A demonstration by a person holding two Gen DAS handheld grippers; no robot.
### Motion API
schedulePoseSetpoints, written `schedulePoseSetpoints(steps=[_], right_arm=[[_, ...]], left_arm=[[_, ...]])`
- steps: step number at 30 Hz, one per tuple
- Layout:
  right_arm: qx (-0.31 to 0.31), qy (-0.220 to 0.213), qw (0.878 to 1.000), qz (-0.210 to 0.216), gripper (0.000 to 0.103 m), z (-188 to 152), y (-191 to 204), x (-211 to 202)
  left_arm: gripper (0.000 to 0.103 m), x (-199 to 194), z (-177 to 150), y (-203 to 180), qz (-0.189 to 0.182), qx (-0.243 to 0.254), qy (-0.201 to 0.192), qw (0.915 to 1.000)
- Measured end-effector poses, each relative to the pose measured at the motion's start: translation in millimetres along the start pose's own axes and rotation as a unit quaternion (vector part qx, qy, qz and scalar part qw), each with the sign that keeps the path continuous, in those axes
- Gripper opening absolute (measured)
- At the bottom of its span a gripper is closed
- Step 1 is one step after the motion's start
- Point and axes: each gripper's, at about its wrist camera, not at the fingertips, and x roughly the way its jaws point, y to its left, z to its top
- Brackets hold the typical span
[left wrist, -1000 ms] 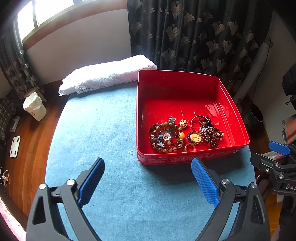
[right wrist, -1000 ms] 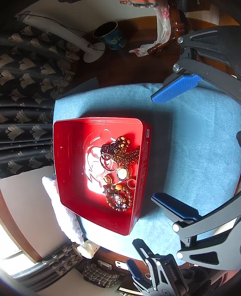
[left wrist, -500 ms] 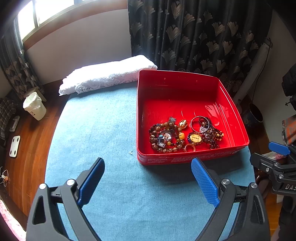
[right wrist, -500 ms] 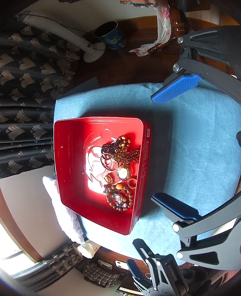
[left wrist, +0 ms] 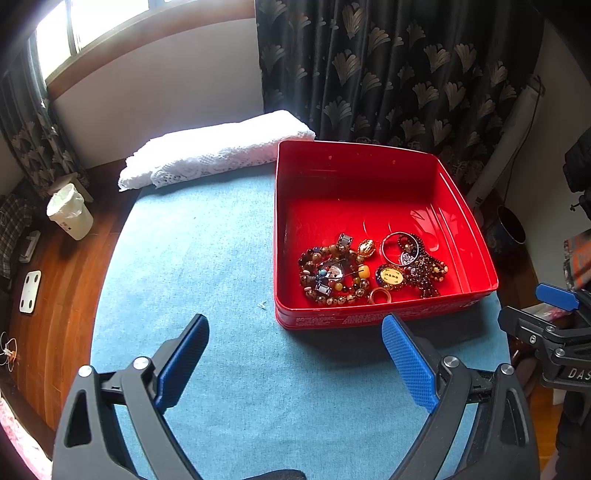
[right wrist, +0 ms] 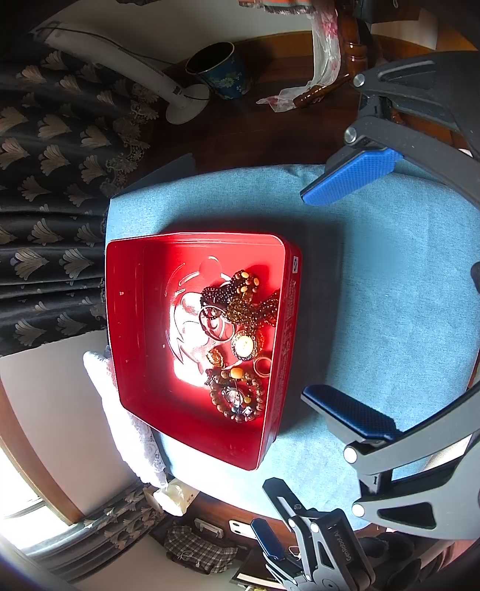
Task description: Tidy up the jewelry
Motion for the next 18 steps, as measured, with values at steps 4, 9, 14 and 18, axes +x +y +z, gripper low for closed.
schedulePoseSetpoints(steps=[4,9,14,18], right_arm=[[0.0,0.0,1.0,0.0,0.095,-0.1,0.3,0.0],[0.0,0.0,1.0,-0.001,0.095,-0.1,0.0,-0.1],[0.001,0.0,1.0,0.0,0.095,-0.2,0.3,-0.2],[0.001,0.001,1.0,0.0,0.095,0.1,0.0,0.4]], left_arm=[[0.093,-0.1,0.1,0.4,-0.001,0.0,0.001,1.0],[0.093,0.3,0.5,1.5,-0.003,-0.002,0.003,1.0],[0.093,1.0,0.6,2.1,-0.004,-0.003,0.003,1.0],[0.092,2.8,0.2,2.2,-0.005,-0.002,0.005,1.0]])
